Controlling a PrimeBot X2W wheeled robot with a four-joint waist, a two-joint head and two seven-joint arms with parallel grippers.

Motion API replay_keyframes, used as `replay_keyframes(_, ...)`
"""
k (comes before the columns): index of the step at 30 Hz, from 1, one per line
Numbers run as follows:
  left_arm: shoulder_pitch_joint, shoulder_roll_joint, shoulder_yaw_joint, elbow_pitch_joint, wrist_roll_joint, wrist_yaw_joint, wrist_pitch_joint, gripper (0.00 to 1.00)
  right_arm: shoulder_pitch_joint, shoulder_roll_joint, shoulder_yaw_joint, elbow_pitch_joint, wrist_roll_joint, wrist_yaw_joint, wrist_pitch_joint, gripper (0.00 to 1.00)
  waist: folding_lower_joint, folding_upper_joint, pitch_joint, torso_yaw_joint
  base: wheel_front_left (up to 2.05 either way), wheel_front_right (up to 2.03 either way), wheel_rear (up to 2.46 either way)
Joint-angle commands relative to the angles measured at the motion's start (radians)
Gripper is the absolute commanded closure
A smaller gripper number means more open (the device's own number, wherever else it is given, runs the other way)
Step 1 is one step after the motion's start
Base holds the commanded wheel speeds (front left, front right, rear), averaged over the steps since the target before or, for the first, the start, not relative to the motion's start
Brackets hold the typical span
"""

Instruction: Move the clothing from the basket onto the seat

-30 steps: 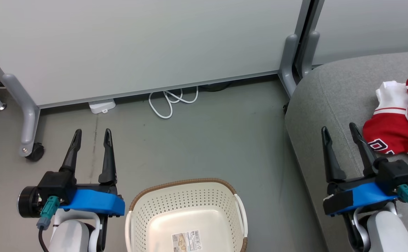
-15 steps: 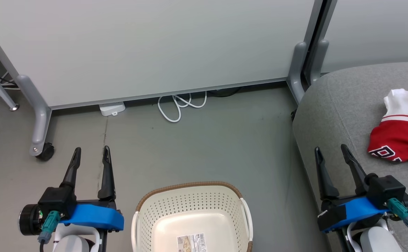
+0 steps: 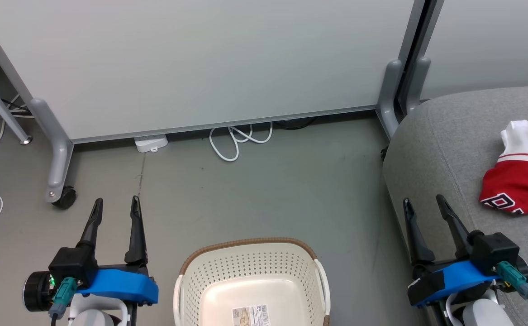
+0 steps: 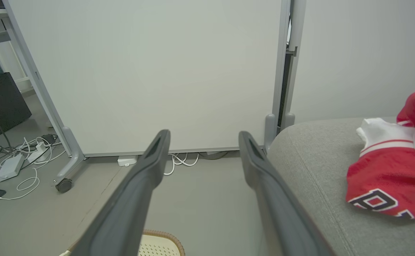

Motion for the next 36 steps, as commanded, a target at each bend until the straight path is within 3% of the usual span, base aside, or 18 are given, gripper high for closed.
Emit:
replay_keyframes(1, 0.005, -0.001, 0.008, 0.003, 0.009, -0.003, -0.003, 0.00, 0.015, 0.003, 0.001, 0.003, 0.009, 0.000, -0.003, 0.00, 0.0000, -0.0001, 0.000, 0.002, 0.00, 0.00, 0.00)
replay_keyframes(5, 0.002, -0.002, 0.007, 0.006, 0.011, -0.004, -0.003, 0.00, 0.017, 0.003, 0.003, 0.005, 0.010, 0.000, -0.003, 0.00, 0.0000, -0.0001, -0.003, 0.005, 0.00, 0.00, 0.00)
replay_keyframes(6, 0.000, 0.000, 0.004, 0.004, 0.009, 0.000, 0.000, 1.00, 0.000, 0.000, 0.003, 0.003, 0.005, 0.000, 0.000, 1.00, 0.0000, -0.0001, -0.003, 0.006, 0.00, 0.00, 0.00)
replay_keyframes(11, 0.025, -0.004, 0.005, 0.047, -0.003, 0.000, 0.012, 1.00, 0.011, 0.001, -0.001, 0.044, 0.017, 0.000, 0.011, 1.00, 0.0001, -0.0001, -0.004, 0.006, 0.00, 0.00, 0.00)
replay_keyframes(36, 0.018, -0.003, 0.031, 0.004, -0.469, 0.005, 0.126, 1.00, 0.018, 0.001, -0.034, 0.007, 0.480, 0.000, 0.126, 1.00, 0.0001, -0.0001, -0.011, 0.009, 0.00, 0.00, 0.00)
